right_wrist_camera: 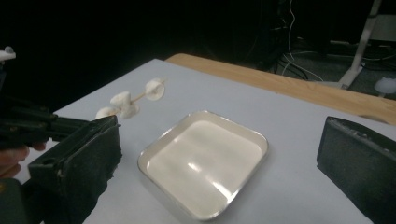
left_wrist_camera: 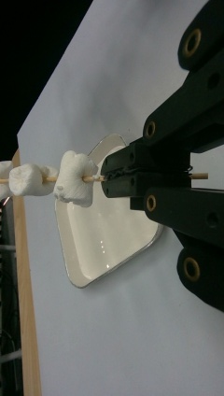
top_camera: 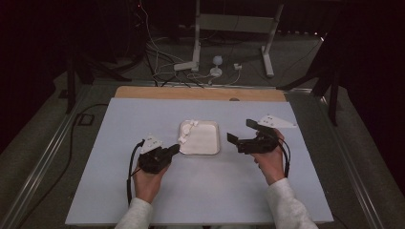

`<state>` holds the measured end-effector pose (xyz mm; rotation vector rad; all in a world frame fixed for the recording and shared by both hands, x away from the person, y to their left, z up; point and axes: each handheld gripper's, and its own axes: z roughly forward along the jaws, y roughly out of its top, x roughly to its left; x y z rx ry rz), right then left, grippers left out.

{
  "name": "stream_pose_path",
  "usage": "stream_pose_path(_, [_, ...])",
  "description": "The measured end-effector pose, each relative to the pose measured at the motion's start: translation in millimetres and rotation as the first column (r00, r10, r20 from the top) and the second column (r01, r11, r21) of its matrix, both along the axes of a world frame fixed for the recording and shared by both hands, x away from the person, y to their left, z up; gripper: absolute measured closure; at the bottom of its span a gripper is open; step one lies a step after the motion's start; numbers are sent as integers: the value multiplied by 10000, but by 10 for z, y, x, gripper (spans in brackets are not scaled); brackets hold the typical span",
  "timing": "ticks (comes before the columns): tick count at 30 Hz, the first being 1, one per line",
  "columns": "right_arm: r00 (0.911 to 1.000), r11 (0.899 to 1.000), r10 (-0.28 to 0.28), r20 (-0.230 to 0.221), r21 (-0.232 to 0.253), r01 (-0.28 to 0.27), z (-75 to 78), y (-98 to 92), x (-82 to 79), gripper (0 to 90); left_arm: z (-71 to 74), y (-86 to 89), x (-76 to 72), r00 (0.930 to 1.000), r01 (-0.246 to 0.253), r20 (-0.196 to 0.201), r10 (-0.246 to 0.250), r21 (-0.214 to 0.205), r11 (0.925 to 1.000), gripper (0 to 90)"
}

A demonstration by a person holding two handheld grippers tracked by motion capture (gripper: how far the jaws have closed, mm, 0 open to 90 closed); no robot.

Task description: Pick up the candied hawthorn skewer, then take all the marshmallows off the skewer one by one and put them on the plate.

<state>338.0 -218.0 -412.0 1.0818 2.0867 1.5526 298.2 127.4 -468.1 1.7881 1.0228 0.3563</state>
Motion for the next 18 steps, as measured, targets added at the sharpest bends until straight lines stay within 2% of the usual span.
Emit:
stream_pose_path(2, [10000,10000,20,-51,43,-20,7,18,15,0,3,11,-7,10000,-24,45,25,-59,10000,900])
stream_pose_path(3, [9995,9998,100,-304,176,-95,20,56,55,0,4,15,-13,10000,-36,76,36,-92,10000,900])
stream_pose_path(8, [9989,9991,155,-452,390,-138,44,149,139,0,-1,10,-23,9999,-14,137,15,-95,10000,900])
stream_pose_path(12, [9983,9980,206,-548,616,-172,51,225,192,0,-16,-5,-10,10000,80,-32,-81,-120,9999,900])
stream_pose_path(18, [9970,9979,353,-684,563,-315,5,345,255,0,-14,-8,-4,9999,107,80,-106,-156,9998,900])
